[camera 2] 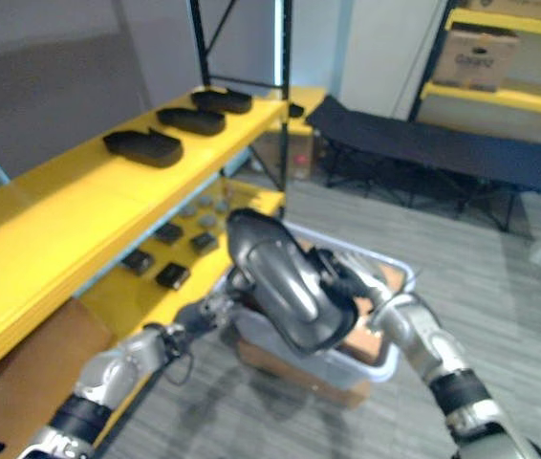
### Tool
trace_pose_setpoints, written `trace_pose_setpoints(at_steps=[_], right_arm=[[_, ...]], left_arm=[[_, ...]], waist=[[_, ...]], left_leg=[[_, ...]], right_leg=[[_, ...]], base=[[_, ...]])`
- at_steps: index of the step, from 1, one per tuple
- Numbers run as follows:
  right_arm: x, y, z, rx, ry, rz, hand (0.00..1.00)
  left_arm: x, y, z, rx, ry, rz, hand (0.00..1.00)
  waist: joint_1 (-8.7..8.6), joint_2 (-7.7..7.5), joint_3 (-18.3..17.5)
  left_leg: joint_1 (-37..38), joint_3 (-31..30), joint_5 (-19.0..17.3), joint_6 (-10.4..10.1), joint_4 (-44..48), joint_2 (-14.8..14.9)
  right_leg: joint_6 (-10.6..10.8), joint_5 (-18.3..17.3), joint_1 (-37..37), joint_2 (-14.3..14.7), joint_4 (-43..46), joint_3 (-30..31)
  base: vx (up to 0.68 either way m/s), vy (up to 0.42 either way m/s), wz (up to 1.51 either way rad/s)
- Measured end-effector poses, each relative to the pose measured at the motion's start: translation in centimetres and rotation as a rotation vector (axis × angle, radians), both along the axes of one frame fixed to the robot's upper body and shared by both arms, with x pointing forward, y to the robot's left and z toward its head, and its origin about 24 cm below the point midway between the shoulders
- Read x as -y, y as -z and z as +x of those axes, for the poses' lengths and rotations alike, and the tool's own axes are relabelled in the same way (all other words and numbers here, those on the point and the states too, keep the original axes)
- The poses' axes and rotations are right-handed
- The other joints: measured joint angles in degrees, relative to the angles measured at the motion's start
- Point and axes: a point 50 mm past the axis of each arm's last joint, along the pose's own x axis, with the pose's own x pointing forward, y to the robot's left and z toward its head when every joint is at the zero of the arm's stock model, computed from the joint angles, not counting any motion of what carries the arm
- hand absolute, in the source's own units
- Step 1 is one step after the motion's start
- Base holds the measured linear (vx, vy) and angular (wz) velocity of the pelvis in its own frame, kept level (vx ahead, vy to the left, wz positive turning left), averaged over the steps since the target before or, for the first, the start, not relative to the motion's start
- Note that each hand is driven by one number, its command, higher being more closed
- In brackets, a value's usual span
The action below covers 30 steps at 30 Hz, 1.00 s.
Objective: Walk over and take plastic housings, then place them on the shelf
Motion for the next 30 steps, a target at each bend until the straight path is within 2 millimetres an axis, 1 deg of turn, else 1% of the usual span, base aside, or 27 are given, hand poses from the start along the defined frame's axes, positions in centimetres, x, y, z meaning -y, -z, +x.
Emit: trace_pose_setpoints(at_steps=[5, 7, 9, 12, 16, 17, 20, 23, 30], right_arm=[[-0.6, 0.4, 0.0, -0.014, -0.008, 0.017, 1.00], [-1.2, 0.7, -0.1, -0.024, -0.031, 0.010, 1.00], [-1.7, 1.0, -0.2, -0.040, -0.046, 0.008, 1.00], [-1.8, 1.6, -0.2, -0.068, -0.047, -0.004, 1.00], [-2.4, 1.3, 0.4, -0.061, -0.055, -0.001, 1.00], [-2.5, 1.2, 0.7, -0.058, -0.053, -0.004, 1.00], [-2.9, 0.8, 1.2, -0.049, -0.061, -0.021, 1.00], [-3.1, 1.0, 1.2, -0.059, -0.057, -0.028, 1.00], [-3.5, 0.5, 1.7, -0.044, -0.054, -0.034, 1.00]], left_arm=[[1.5, 0.1, -0.1, -0.003, 0.035, -0.026, 0.00], [2.4, 0.1, -0.1, -0.003, 0.073, -0.021, 0.00], [2.9, 0.2, -0.3, -0.007, 0.092, -0.020, 0.00], [3.3, 0.4, -0.5, -0.010, 0.110, -0.011, 0.00], [4.1, 0.5, -0.7, -0.011, 0.132, -0.012, 0.00], [4.7, 0.7, -0.9, -0.013, 0.159, 0.005, 0.00], [5.1, 0.9, -1.1, -0.013, 0.179, 0.023, 0.00], [5.0, 1.0, -1.0, 0.010, 0.180, 0.052, 0.00], [5.1, 0.7, -0.8, 0.061, 0.164, 0.040, 0.00]], waist=[[0.11, 0.00, 0.0], [0.22, 0.00, 0.0], [0.30, 0.00, 0.0], [0.55, 0.00, 0.0], [0.74, 0.00, 0.0], [0.82, -0.01, 0.0], [1.41, -0.01, 0.0], [1.70, -0.02, 0.0], [1.72, -0.07, 0.0]], left_leg=[[-0.1, -0.1, 0.2, 0.0, 0.0, 0.0], [-0.2, -0.3, 0.3, 0.0, 0.0, 0.0], [-0.2, -0.4, 0.3, 0.0, 0.0, 0.0], [-0.4, -0.7, 0.5, 0.0, 0.0, 0.0], [-0.5, -1.4, 0.8, 0.0, 0.0, 0.0], [-0.5, -1.6, 0.8, 0.0, 0.0, 0.0], [-0.6, -1.7, 1.0, -0.1, 0.0, 0.2], [-0.6, -1.7, 1.1, -0.2, 0.0, 0.3], [-0.6, -1.7, 1.2, -0.2, 0.0, 0.4]], right_leg=[[0.0, 0.2, 0.0, 0.0, 0.0, -0.1], [0.0, 0.2, 0.0, 0.1, 0.0, -0.1], [0.0, 0.2, 0.0, 0.2, 0.0, -0.2], [-0.1, 0.3, 0.0, 0.2, 0.0, -0.3], [-0.2, 0.4, 0.2, 0.4, 0.0, -1.0], [-0.2, 0.4, 0.7, 0.4, -0.2, -1.7], [-0.3, 0.4, 0.7, 0.5, -0.7, -1.7], [-0.3, 0.4, 0.7, 0.6, -0.7, -1.7], [-0.4, 0.5, 0.7, 0.6, -0.7, -1.7]], base=[[0.00, -0.001, 0.01], [0.00, -0.003, 0.02], [0.00, 0.000, 0.00], [-0.01, -0.008, 0.03], [-0.03, -0.022, 0.07], [-0.03, -0.006, 0.13], [-0.01, 0.000, 0.03], [0.00, 0.000, 0.00], [0.00, 0.000, 0.00]])
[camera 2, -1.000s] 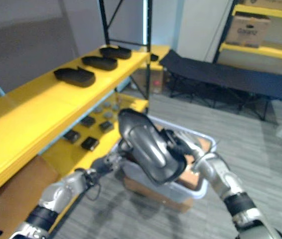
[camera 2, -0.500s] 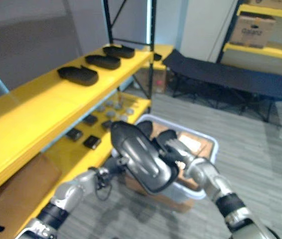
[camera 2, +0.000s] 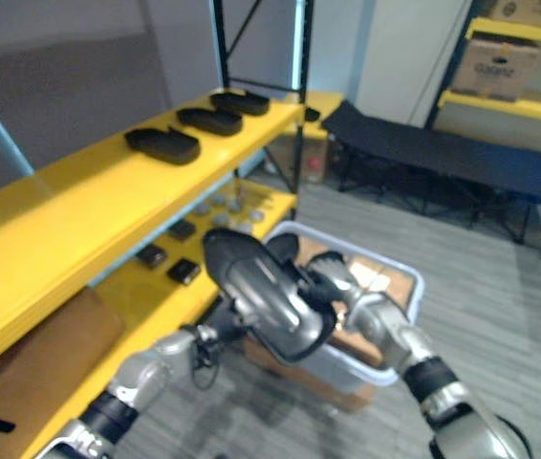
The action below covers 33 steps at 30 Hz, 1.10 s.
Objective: Walk over and take plastic housings, then place them on the shelf
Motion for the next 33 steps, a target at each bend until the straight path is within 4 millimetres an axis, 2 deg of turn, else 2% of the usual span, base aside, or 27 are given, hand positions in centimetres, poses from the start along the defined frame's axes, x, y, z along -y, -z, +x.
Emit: trace_pose_setpoints(at_steps=[3, 4, 13, 23, 31, 32, 33], right_arm=[[-0.4, -0.2, 0.3, 0.011, 0.012, 0.006, 1.00], [-0.5, -0.2, 0.4, 0.015, 0.014, 0.011, 1.00], [-0.1, -1.5, 1.0, 0.074, 0.053, 0.109, 1.00], [-1.5, -4.0, 0.9, 0.215, 0.022, 0.254, 1.00], [-2.7, -4.6, -0.2, 0.241, -0.075, 0.311, 1.00], [-2.8, -4.5, -0.3, 0.240, -0.079, 0.311, 1.00], [-2.8, -4.5, -0.3, 0.237, -0.079, 0.309, 1.00]], left_arm=[[0.0, -0.5, 0.3, 0.052, -0.029, -0.016, 0.00], [0.0, -0.6, 0.4, 0.065, -0.041, -0.019, 1.00], [-0.6, -2.0, 1.5, 0.179, -0.205, 0.015, 1.00], [-2.4, -4.5, 2.4, 0.347, -0.363, 0.011, 1.00], [-3.2, -5.0, 2.1, 0.392, -0.402, 0.008, 1.00], [-3.3, -5.0, 2.1, 0.395, -0.402, 0.014, 0.00], [-3.2, -5.1, 2.1, 0.402, -0.392, 0.021, 0.00]], waist=[[0.08, -0.10, 0.1], [0.10, -0.14, 0.1], [1.19, -0.79, 0.5], [1.26, -1.85, 1.2], [1.46, -1.45, 1.6], [1.46, -1.43, 1.6], [1.51, -1.38, 1.7]], left_leg=[[0.0, 0.0, 0.0, 0.0, 0.0, 0.0], [0.0, 0.0, 0.0, 0.0, 0.0, 0.0], [0.0, 0.0, 0.0, 0.0, 0.0, 0.1], [0.0, 0.0, -0.1, 0.0, 0.0, 0.1], [0.0, -0.1, -0.2, -0.1, 0.0, 0.2], [0.0, -0.1, -0.2, -0.1, 0.0, 0.2], [-0.1, -0.1, -0.2, -0.1, 0.0, 0.2]], right_leg=[[0.0, 0.0, 0.0, 0.0, 0.0, 0.0], [0.0, 0.0, 0.0, 0.0, 0.0, 0.0], [0.0, 0.0, 0.1, 0.1, 0.0, -0.1], [0.0, 0.0, 0.0, 0.1, 0.0, 0.0], [0.0, -0.1, 0.0, 0.2, 0.0, 0.0], [0.0, -0.1, 0.0, 0.2, 0.0, 0.0], [0.0, -0.1, 0.0, 0.1, 0.0, 0.0]], base=[[0.00, 0.000, 0.00], [0.00, 0.000, 0.00], [0.00, 0.000, 0.00], [0.00, 0.000, 0.00], [0.00, 0.000, 0.00], [0.00, 0.000, 0.00], [0.00, 0.000, 0.00]])
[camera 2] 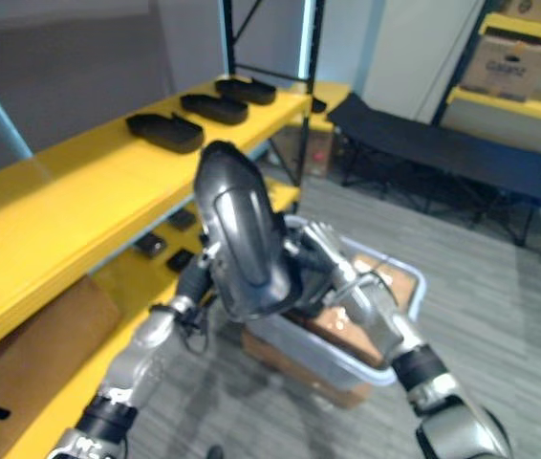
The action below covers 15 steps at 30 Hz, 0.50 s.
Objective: Walk over and take plastic housings, then place them on the shelf
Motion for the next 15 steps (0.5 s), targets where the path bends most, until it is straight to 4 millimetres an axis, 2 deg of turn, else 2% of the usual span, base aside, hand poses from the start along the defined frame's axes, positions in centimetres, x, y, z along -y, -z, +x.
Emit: trace_pose_setpoints(at_steps=[2, 3, 9, 15], right_arm=[[0.1, 0.3, -0.2, -0.010, 0.002, -0.001, 1.00], [0.0, 0.5, -0.3, -0.017, -0.003, -0.005, 1.00], [0.1, 0.1, -0.5, -0.003, -0.020, -0.010, 1.00], [-0.5, 0.2, -0.9, 0.001, -0.060, -0.032, 1.00]], left_arm=[[0.2, -0.4, 0.0, 0.023, 0.015, 0.018, 0.00], [0.2, -0.7, 0.0, 0.039, 0.019, 0.025, 1.00], [-0.3, -0.3, 0.0, 0.055, -0.003, 0.158, 1.00], [-1.7, 0.2, 0.1, 0.067, -0.027, 0.355, 1.00]], waist=[[0.17, -0.02, 0.0], [0.20, 0.07, 0.2], [0.25, 1.04, 0.9], [0.10, 1.08, 0.9]], left_leg=[[0.0, 0.0, 0.0, 0.0, 0.0, 0.0], [0.0, 0.0, 0.0, 0.0, 0.0, 0.1], [0.0, 0.0, -0.1, -0.1, 0.0, 0.2], [0.0, 0.0, -0.3, -0.4, 0.3, 0.8]], right_leg=[[0.0, 0.0, 0.0, 0.0, 0.0, 0.0], [0.0, 0.0, 0.0, 0.1, 0.0, 0.0], [-0.1, -0.1, -0.1, 0.5, 0.0, 0.1], [-0.3, 0.0, -0.2, 0.9, 0.0, 0.2]], base=[[0.00, 0.000, 0.00], [0.00, 0.000, 0.00], [0.00, 0.000, 0.00], [0.00, 0.000, 0.00]])
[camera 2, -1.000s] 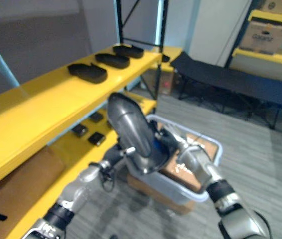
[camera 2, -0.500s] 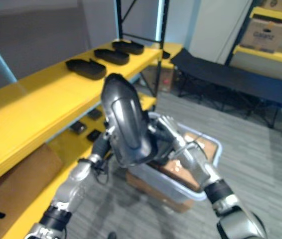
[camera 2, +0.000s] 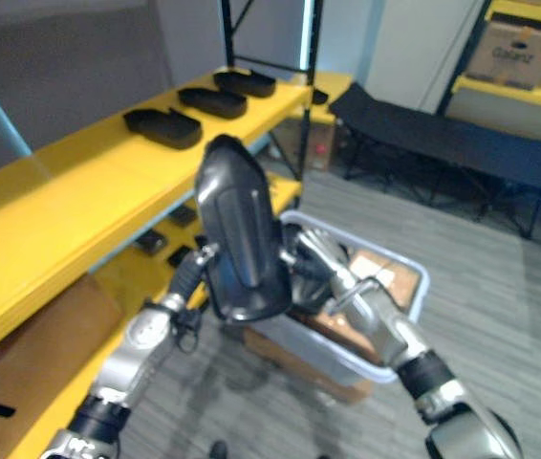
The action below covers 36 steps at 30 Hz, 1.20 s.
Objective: Walk over and take plastic housings, then place them on the shelf
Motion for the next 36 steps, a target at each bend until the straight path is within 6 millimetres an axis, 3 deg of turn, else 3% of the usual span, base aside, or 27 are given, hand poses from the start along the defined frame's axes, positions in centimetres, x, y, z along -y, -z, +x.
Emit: trace_pose_setpoints(at_steps=[6, 7, 11, 16, 20, 24, 28, 31, 36], right_arm=[[-0.2, -0.2, -0.1, 0.014, -0.014, -0.004, 1.00], [-0.3, -0.3, -0.1, 0.017, -0.019, -0.007, 0.00], [-0.7, -1.1, -0.2, 0.044, -0.035, 0.038, 0.00], [-1.8, -3.6, -0.3, 0.102, -0.083, 0.205, 0.00], [-2.5, -3.7, -0.5, 0.086, -0.095, 0.275, 0.00], [-2.4, -1.8, -0.9, -0.025, -0.038, 0.360, 0.00], [-2.8, 0.6, -2.3, -0.144, -0.024, 0.432, 0.00], [-3.2, 1.4, -2.8, -0.185, -0.029, 0.455, 0.00], [-2.6, 1.7, -2.6, -0.208, 0.010, 0.507, 0.00]], left_arm=[[-0.4, 0.0, 0.0, 0.001, 0.004, 0.054, 1.00], [-0.5, 0.0, 0.0, 0.003, 0.003, 0.063, 1.00], [-0.6, -0.1, 0.0, 0.005, 0.008, 0.074, 1.00], [0.7, 0.6, -0.4, -0.002, 0.015, 0.087, 1.00], [0.8, -0.7, -0.2, 0.117, -0.173, 0.027, 1.00], [-0.3, -4.0, -0.2, 0.367, -0.389, 0.042, 1.00], [-0.6, -6.6, -0.3, 0.535, -0.483, 0.018, 1.00], [0.0, -7.8, -0.5, 0.597, -0.509, -0.036, 1.00], [0.6, -8.0, -0.7, 0.607, -0.567, -0.092, 1.00]], waist=[[-0.02, 0.14, 0.1], [-0.03, 0.20, 0.1], [-0.10, 0.83, 0.5], [-0.36, 1.57, 0.7], [-0.42, 1.56, 0.7], [-0.20, 1.53, 0.7], [-0.31, 1.50, 0.7], [-0.55, 1.39, 0.7], [-0.80, 1.23, 0.7]], left_leg=[[0.0, 0.1, 0.0, 0.0, 0.0, -0.1], [0.0, 0.1, 0.0, 0.0, 0.0, -0.1], [0.0, 0.3, -0.2, 0.0, 0.0, 0.0], [0.0, 0.9, -0.2, 0.0, 0.0, 0.0], [0.1, 1.0, -0.2, -0.1, 0.0, -0.1], [0.1, 0.9, -0.3, 0.0, 0.0, -0.1], [0.1, 1.1, -0.3, 0.1, 0.0, -0.2], [0.3, 1.5, -0.3, 0.1, 0.0, -0.2], [0.6, 1.7, -0.3, 0.1, 0.0, -0.2]], right_leg=[[0.0, 0.0, 0.0, 0.0, 0.0, 0.2], [0.0, 0.0, -0.1, 0.0, 0.0, 0.3], [-0.1, 0.1, -0.3, 0.0, -0.1, 0.7], [-0.2, 0.2, -0.7, 0.0, 0.0, 1.5], [-0.2, 0.2, -0.7, 0.0, 0.0, 1.5], [-0.2, 0.1, -0.7, 0.0, 0.0, 1.5], [-0.1, 0.1, -0.7, 0.0, 0.0, 1.6], [-0.1, 0.1, -0.7, -0.1, 0.0, 1.8], [-0.1, 0.0, -0.7, -0.1, 0.0, 2.0]], base=[[0.00, 0.000, 0.00], [0.00, 0.000, 0.00], [-0.01, 0.005, -0.05], [0.00, 0.004, -0.07], [0.00, 0.000, 0.00], [0.00, 0.000, 0.00], [0.00, 0.000, 0.00], [-0.01, -0.004, -0.07], [-0.01, -0.006, -0.03]])
